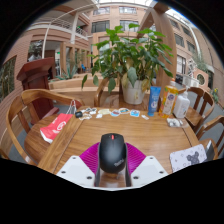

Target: Arrange mouse

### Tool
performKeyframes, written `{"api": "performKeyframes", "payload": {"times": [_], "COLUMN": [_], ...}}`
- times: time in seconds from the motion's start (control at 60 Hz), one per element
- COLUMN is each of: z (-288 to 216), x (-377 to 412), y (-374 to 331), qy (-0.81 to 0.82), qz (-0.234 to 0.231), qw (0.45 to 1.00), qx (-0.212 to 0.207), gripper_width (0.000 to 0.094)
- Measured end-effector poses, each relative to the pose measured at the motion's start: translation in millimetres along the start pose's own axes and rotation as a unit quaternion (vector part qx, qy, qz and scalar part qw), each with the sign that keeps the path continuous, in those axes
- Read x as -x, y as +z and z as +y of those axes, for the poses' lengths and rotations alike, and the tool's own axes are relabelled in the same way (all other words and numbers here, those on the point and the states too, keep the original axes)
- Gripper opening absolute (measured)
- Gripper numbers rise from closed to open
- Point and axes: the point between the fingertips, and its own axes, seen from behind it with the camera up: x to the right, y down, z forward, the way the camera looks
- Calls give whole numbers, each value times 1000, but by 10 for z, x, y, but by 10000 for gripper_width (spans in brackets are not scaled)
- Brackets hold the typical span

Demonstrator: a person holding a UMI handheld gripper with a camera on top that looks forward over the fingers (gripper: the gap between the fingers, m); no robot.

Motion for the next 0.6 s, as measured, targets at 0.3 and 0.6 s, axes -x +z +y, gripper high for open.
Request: {"api": "performKeyframes", "payload": {"times": [0.3, 0.6], "z": [-1262, 539], "x": [-1449, -3031], "y": [-1552, -839], "qy": [33, 46], "qz": [10, 112], "qw": [985, 992], "qx": [-168, 16], "gripper_width": [347, 347]}}
